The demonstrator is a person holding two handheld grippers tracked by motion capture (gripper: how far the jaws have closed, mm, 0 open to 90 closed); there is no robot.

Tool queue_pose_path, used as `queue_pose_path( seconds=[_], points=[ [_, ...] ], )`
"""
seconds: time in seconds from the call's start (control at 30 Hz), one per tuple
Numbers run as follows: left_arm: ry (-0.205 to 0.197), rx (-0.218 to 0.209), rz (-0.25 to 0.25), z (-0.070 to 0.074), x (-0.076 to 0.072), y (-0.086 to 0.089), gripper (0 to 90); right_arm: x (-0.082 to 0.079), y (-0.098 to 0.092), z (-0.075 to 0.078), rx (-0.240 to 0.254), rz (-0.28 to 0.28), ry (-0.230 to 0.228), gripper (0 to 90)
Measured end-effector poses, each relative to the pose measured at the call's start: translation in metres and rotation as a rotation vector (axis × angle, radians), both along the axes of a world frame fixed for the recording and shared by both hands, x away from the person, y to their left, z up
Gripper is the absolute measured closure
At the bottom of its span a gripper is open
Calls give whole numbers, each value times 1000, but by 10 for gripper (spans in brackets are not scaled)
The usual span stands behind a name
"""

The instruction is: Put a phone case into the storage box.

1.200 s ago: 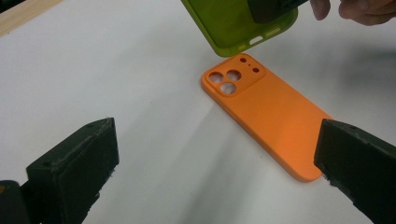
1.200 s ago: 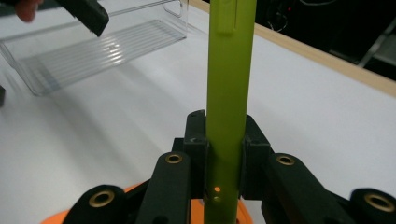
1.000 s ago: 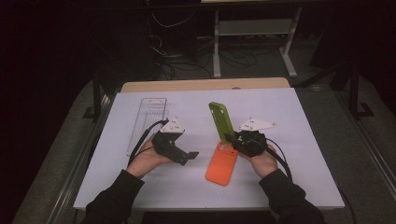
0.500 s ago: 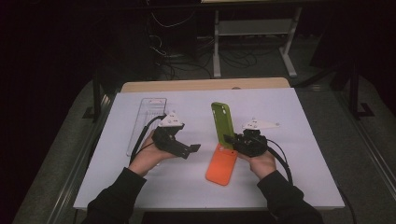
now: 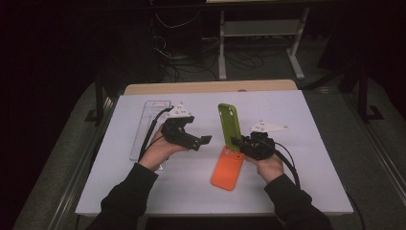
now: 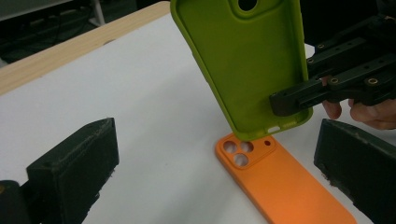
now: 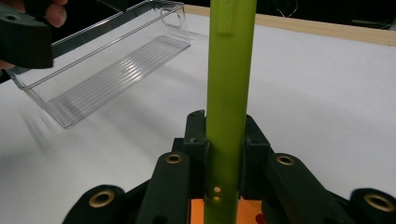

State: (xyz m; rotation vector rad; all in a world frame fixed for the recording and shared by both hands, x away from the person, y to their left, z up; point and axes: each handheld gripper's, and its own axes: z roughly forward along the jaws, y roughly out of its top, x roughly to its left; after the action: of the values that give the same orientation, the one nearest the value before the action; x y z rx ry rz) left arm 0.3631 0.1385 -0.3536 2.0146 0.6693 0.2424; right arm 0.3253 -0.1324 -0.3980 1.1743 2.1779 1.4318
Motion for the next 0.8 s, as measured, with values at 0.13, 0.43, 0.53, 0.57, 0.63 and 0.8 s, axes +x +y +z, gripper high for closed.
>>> queue_pose_path(
  seconds=[0.13, 0.43, 0.53, 0.57, 0.63, 0.8],
  points=[
    [20, -27, 3, -6, 0, -1, 0, -3, 3, 0, 6, 6, 3, 756],
    [28, -83, 33, -5, -1, 2, 0, -9, 19, 1, 20, 42, 12, 756],
    [24, -110, 38, -6, -1, 3, 0, -12, 26, 1, 17, 63, 10, 756],
    [29, -117, 39, -5, -1, 3, 0, -13, 28, 0, 12, 72, 5, 756],
    [33, -117, 40, -5, -2, 3, 0, -15, 33, 0, 10, 83, 4, 756],
    [38, -123, 31, -5, -2, 3, 0, -18, 42, -1, 5, 107, -2, 756]
  ],
)
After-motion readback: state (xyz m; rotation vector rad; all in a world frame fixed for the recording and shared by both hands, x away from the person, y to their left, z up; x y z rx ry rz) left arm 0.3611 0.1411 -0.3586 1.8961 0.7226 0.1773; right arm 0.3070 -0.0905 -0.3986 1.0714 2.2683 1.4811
